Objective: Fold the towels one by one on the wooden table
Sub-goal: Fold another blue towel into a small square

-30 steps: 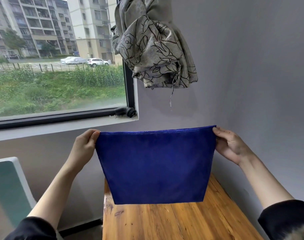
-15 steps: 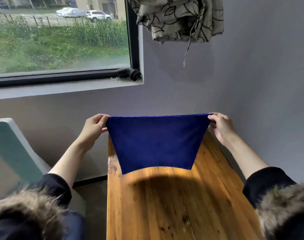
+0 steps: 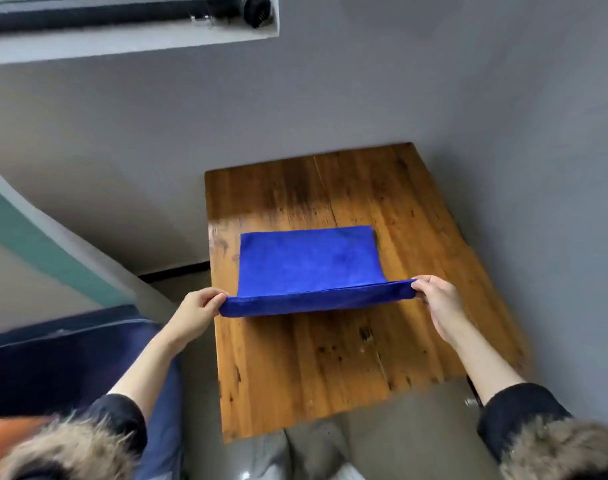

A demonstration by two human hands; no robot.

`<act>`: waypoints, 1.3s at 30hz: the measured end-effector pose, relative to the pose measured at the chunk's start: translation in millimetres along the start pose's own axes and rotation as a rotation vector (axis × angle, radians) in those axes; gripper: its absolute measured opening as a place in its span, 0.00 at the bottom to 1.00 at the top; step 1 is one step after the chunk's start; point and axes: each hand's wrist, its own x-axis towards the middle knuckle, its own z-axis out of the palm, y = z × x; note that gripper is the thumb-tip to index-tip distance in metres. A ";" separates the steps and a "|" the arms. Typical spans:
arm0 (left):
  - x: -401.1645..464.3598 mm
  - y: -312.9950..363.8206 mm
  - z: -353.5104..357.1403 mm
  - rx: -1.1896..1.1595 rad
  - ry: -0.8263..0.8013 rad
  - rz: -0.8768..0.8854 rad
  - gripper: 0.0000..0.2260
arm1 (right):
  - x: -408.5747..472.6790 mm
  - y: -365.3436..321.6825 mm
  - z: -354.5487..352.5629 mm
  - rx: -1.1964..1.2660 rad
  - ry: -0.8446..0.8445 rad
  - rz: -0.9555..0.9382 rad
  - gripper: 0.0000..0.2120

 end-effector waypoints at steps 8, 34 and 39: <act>-33.1 -50.2 37.3 -0.030 -0.191 -0.270 0.10 | -24.0 74.8 -18.6 -0.095 -0.093 0.346 0.09; 153.4 -39.0 29.0 -0.003 0.098 -0.113 0.07 | 144.6 36.2 56.6 -0.269 -0.074 0.174 0.10; 173.7 -45.2 35.7 0.106 0.119 -0.135 0.05 | 160.3 49.0 68.2 -0.276 -0.035 0.184 0.08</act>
